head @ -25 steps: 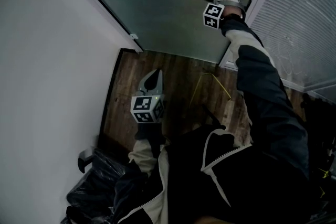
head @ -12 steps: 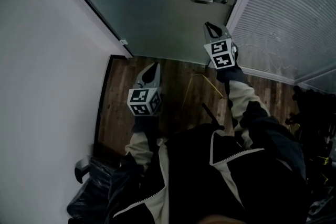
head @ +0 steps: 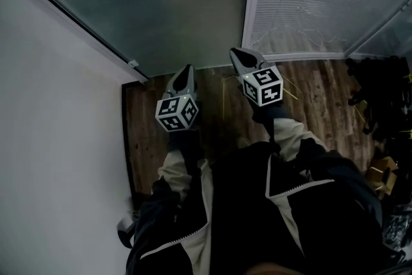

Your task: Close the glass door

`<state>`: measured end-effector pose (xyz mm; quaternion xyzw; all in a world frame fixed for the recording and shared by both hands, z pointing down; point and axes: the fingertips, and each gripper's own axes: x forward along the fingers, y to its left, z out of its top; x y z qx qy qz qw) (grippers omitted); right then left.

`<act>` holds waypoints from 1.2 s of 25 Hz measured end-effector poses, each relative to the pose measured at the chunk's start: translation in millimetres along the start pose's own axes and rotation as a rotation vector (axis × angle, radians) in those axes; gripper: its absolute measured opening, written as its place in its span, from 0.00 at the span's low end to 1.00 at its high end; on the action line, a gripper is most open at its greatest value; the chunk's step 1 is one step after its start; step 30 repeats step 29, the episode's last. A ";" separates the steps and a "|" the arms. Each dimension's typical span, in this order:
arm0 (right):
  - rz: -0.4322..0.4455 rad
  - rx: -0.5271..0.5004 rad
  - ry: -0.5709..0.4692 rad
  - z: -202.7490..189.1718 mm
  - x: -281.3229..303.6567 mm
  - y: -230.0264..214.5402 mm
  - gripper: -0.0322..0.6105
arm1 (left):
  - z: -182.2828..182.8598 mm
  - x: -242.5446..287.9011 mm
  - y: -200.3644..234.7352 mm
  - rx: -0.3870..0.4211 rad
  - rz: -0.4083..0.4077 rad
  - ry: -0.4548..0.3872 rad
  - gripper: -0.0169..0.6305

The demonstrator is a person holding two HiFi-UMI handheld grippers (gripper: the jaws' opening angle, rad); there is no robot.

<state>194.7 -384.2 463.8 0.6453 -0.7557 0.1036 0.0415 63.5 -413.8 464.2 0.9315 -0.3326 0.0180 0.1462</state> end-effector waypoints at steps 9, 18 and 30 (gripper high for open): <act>-0.127 -0.037 0.032 -7.1 -46.0 31.9 0.05 | 2.7 -35.7 -15.6 0.049 -0.061 0.016 0.03; -0.128 -0.060 0.024 -1.8 -50.5 58.1 0.05 | 12.0 -56.1 -11.1 0.075 -0.061 0.001 0.03; -0.102 -0.075 0.017 -2.1 -49.4 70.6 0.05 | 11.5 -63.6 -10.1 0.086 -0.066 -0.002 0.03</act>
